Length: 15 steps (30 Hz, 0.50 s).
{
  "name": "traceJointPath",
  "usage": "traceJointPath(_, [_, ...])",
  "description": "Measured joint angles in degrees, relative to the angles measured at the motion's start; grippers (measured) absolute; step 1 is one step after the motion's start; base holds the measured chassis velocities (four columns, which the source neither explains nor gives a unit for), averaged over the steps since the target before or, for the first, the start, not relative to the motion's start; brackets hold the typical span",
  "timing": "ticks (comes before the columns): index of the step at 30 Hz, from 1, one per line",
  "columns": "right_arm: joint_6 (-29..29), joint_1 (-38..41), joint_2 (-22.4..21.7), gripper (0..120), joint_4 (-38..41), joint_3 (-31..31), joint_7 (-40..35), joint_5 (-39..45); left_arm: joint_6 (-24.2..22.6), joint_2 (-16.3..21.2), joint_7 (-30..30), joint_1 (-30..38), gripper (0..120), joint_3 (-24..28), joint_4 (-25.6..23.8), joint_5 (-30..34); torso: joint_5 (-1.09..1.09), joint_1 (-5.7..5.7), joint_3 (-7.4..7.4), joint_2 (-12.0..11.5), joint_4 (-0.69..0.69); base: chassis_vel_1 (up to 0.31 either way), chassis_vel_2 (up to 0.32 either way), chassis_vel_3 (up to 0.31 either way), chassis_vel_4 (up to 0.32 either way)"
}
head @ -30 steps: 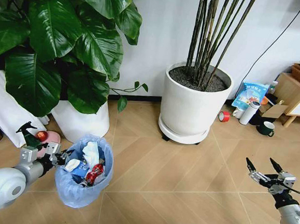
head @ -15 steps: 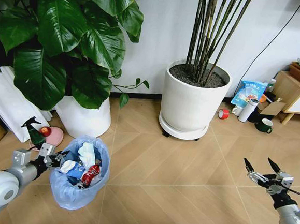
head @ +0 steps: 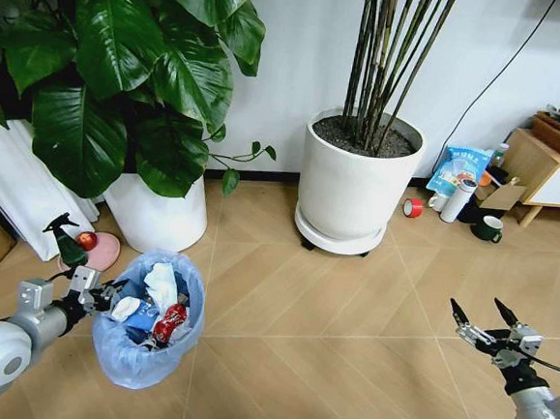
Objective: Pick up the trash bin and place the garbage on the floor into it.
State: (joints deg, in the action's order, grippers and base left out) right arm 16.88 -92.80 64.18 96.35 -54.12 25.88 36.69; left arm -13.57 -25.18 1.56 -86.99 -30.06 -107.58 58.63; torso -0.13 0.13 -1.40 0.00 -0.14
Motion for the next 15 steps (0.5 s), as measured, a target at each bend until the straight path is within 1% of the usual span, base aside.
traceJointPath(2, [0.03, -0.21, 0.21, 100, 0.09, -0.18, 0.13, -0.06, -0.01, 0.4, 0.32, 1.16, 0, 0.74, -0.02, 0.78, 0.03, 0.0, 0.0, 0.0, 0.0, 0.023, -0.026, -0.026, 0.025])
traceJointPath(5, [0.05, -0.1, 0.25, 100, 0.13, -0.27, 0.31, -0.18, -0.07, 1.21, 0.62, 1.93, 0, 0.99, -0.03, 1.39, -0.01, 0.0, 0.0, 0.0, -0.01, 0.051, -0.044, -0.069, 0.023])
traceJointPath(8, [0.04, 0.06, 0.67, 100, 0.41, 0.06, 0.33, -0.51, -0.14, 2.21, 0.68, 2.89, 0, 1.28, 0.53, 2.31, 0.05, 0.0, 0.0, 0.0, -0.02, 0.028, -0.036, -0.034, 0.02])
traceJointPath(10, [0.02, 0.1, 0.82, 100, 0.53, 0.19, 0.33, -0.75, -0.15, 2.4, 0.65, 3.24, 0, 1.46, 0.78, 2.55, 0.02, 0.01, 0.0, 0.0, -0.02, 0.032, -0.062, -0.049, 0.042])
traceJointPath(15, [-0.05, 0.93, 1.8, 100, 0.5, 0.32, 0.29, -1.87, -0.07, 2.65, 0.02, 4.58, 0, 3.27, 1.83, 2.78, 0.02, 0.01, 0.0, 0.0, 0.01, 0.057, -0.05, -0.054, 0.053])
